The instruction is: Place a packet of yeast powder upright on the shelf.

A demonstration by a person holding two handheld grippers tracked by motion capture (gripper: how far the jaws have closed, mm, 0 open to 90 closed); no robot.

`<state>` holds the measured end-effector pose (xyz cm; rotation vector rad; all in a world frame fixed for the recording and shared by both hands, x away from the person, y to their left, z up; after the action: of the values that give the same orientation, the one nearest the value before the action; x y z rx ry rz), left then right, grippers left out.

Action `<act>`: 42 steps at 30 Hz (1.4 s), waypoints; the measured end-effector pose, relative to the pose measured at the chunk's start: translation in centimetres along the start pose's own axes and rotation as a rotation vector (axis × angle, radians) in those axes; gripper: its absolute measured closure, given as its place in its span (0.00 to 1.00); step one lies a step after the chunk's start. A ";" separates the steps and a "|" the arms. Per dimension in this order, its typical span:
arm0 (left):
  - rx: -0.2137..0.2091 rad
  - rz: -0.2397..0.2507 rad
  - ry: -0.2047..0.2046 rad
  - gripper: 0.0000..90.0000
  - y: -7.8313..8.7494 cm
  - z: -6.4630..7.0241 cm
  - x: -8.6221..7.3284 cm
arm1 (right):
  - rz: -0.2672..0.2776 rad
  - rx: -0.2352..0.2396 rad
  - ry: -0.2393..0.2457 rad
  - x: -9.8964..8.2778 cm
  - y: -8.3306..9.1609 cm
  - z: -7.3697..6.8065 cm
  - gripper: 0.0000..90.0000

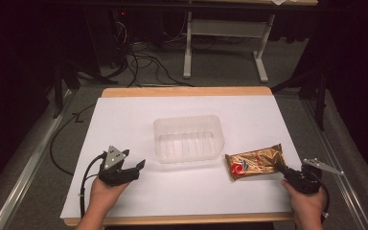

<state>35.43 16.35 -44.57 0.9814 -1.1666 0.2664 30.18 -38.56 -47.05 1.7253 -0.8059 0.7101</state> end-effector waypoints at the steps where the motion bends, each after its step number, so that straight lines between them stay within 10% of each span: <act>1: 0.002 0.004 -0.003 0.34 0.0 0.0 0.0 | 0.016 0.005 0.007 0.1 0.2 -0.2 1.00; 16: 0.008 -0.002 -0.005 0.34 0.1 -0.2 -0.1 | 0.167 0.100 0.044 1.9 2.4 -2.8 1.00; 42: 0.017 -0.005 0.008 0.34 0.6 -0.4 -0.6 | 0.361 0.079 0.094 4.2 5.5 -3.3 1.00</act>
<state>35.07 17.14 -44.78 0.9974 -1.1560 0.2765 28.06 -37.27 -39.80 1.6187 -1.0483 1.0697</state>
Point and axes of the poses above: each handheld gripper's, and its own axes: y roughly backward along the jaws, x roughly out of its top, z roughly to its right, the point moved 2 cm from there along -y, roughly forward along the jaws, and after that the axes turned 5 degrees about -x, right-handed, at the moved point
